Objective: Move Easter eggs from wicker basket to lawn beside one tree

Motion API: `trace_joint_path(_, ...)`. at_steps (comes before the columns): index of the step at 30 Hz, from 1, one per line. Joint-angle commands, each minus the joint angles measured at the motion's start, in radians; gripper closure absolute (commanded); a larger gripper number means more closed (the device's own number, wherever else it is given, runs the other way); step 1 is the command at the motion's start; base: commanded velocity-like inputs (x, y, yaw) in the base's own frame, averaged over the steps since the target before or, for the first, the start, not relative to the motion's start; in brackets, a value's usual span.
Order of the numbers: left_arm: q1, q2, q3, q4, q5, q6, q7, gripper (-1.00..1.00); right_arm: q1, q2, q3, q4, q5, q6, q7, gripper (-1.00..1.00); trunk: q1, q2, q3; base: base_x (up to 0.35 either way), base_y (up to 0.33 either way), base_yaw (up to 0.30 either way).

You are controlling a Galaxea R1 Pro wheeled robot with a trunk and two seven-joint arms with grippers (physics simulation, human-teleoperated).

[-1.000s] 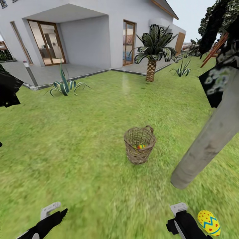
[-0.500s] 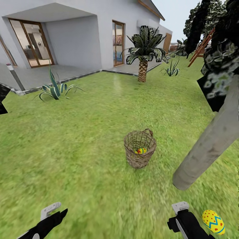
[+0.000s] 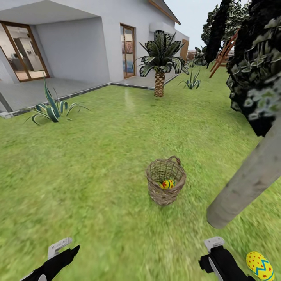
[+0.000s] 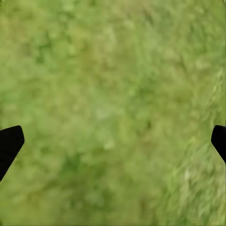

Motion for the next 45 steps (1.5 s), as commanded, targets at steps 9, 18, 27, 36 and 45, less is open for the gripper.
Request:
trace_joint_path(9,0.0,-0.002,0.001,0.001,0.004,0.004,-0.003,-1.0,-0.001,-0.001,0.003,-0.004,0.002,0.006,-0.003,-1.0,0.0,0.0,-0.001,0.263,0.232,-0.001)
trace_joint_path(18,-0.001,-0.006,-0.001,0.002,0.001,0.003,-0.003,-1.0,-0.001,-0.001,0.003,-0.018,0.002,0.007,-0.004,-1.0,0.0,0.0,-0.001,0.309,0.093,0.0)
trace_joint_path(27,0.0,-0.007,-0.003,0.003,0.002,0.003,-0.003,-1.0,-0.001,-0.002,0.004,-0.019,0.002,0.008,-0.004,-1.0,-0.015,0.028,0.012,0.337,0.002,0.0)
trace_joint_path(36,0.0,-0.008,-0.004,0.003,0.002,0.003,-0.003,-1.0,-0.001,-0.001,0.004,-0.019,0.002,0.009,-0.004,-1.0,-0.049,0.091,0.04,0.124,0.0,0.0)
trace_joint_path(45,0.0,-0.008,-0.004,0.003,0.002,0.002,-0.004,-1.0,-0.001,0.0,0.006,-0.019,0.002,0.01,-0.004,-1.0,-0.072,0.133,0.059,0.049,0.002,0.0)
